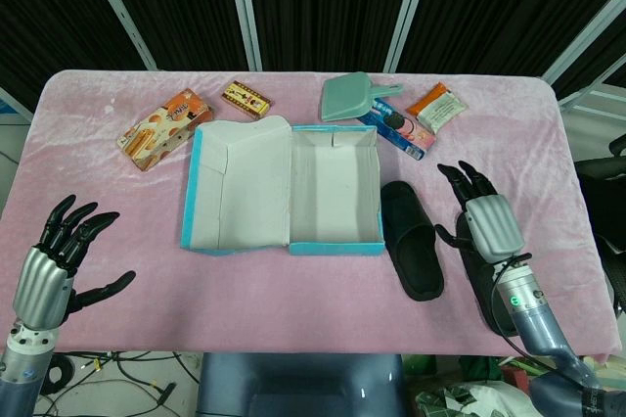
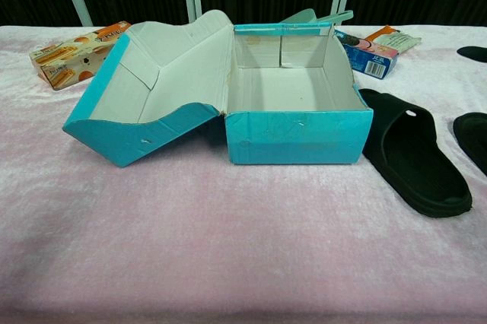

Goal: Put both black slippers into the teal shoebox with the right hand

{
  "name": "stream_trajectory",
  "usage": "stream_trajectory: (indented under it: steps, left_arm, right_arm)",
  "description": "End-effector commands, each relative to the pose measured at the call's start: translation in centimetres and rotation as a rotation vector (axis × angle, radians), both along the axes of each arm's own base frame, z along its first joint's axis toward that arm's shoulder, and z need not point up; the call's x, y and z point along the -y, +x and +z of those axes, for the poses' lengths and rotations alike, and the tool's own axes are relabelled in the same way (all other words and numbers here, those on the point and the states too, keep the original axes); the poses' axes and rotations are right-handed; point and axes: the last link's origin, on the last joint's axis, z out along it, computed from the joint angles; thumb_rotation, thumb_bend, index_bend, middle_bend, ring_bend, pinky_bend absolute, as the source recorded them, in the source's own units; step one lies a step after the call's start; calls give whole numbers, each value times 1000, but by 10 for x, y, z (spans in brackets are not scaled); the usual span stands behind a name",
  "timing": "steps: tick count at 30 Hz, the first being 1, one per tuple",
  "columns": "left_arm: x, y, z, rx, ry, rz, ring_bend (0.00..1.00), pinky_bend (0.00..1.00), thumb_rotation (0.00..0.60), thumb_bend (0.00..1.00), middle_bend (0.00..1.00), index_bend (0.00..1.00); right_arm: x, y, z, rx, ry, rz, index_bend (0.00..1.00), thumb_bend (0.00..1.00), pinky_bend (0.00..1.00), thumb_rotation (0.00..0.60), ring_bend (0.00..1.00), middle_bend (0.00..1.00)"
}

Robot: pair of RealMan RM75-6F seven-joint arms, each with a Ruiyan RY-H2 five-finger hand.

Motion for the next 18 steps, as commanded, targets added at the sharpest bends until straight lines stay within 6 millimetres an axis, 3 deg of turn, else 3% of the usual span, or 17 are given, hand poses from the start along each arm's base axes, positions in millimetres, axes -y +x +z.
stream_trajectory:
  steps: [1, 11, 18]
  left_arm:
    - [-7, 5, -1, -10, -5, -6, 132, 71, 600, 26, 247, 154]
    - [-10, 3, 0, -111, -2, 67, 132, 68, 600, 16, 229, 154]
    - [-8, 4, -1, -174, -28, 139, 128, 67, 600, 9, 200, 138]
  right_arm:
    - [2, -2, 1, -8, -2, -11, 38, 184, 148, 600, 41, 114]
    - [0, -4, -9, -110, 119, -30, 38, 63, 142, 600, 3, 71]
    - [30, 3, -29, -195, 252, -69, 35, 63, 142, 600, 0, 61]
